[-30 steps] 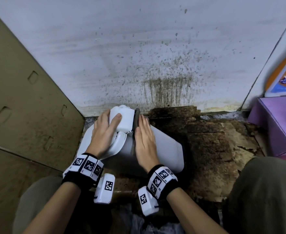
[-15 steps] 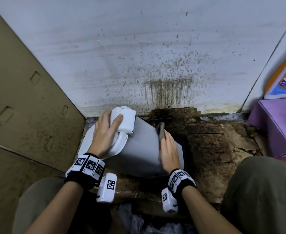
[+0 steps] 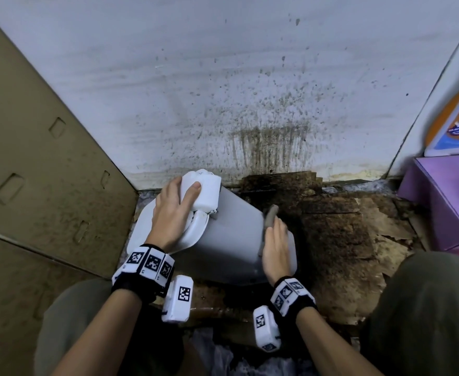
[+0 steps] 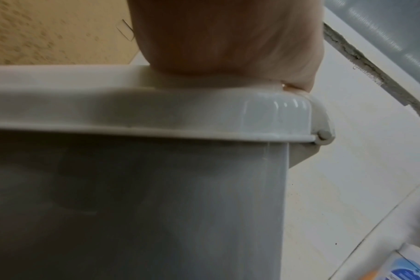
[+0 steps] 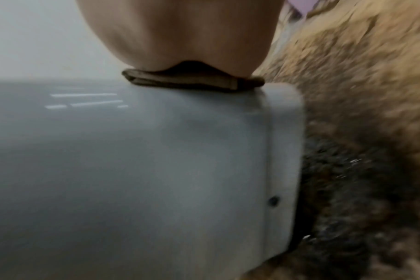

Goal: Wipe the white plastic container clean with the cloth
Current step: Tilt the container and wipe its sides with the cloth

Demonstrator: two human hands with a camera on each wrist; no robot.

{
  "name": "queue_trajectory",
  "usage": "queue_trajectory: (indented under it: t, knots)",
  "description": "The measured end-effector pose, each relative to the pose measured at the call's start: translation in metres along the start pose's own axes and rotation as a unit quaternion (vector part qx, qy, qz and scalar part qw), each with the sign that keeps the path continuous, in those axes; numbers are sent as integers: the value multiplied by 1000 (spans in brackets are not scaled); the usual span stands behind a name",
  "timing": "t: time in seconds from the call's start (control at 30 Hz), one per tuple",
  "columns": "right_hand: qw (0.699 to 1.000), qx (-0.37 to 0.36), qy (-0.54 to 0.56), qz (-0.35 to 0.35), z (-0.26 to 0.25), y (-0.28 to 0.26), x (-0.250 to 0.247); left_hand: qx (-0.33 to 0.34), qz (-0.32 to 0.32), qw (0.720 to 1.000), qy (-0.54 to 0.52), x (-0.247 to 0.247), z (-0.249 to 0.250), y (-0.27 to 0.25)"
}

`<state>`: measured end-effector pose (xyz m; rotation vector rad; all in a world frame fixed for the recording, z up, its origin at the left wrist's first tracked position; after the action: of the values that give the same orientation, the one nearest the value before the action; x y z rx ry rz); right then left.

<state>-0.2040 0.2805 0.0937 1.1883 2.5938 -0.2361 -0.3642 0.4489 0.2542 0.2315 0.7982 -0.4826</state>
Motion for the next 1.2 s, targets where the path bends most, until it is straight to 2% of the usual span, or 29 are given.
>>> queue_trajectory:
  t: [0.1,0.23,0.37,0.47,0.53,0.67,0.87,0.97,1.2]
  knots:
    - [996,-37,82,-6,-54,-8,23,-6,-1,1000,2,2,2,3]
    - [987,-107,113,-25,-114,-23,44,-7,-2,1000,2,2,4,1]
    - [982,-162,88,-34,-116,-30,42,-9,-2,1000,-4,0,3,-1]
    - [976,-209,51,-43,-100,-29,33,-6,4,1000,-14,0,0,0]
    - [975,-215,43,-32,-82,-26,26,-6,7,1000,-19,-1,-1,0]
    - [983,-176,52,5,-27,-25,9,-5,10,1000,-21,-3,-4,1]
    - [996,-9,72,44,53,-37,-15,-3,6,1000,-22,-5,-4,-4]
    - [995,27,67,67,64,-39,-17,-1,6,1000,-21,-6,-2,-5]
    - [992,28,60,109,58,-33,-10,-9,0,1000,-28,-8,-4,-3]
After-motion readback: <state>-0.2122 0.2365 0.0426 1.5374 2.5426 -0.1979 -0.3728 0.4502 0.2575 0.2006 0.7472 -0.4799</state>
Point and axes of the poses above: each hand's wrist, its own y-axis towards the middle knuckle, its own x-axis out of the palm, z = x × y, the point moved 6 cm from there along y, towards the middle knuckle, and after that the axes turned 10 degrees about y, right-handed, at the moved point
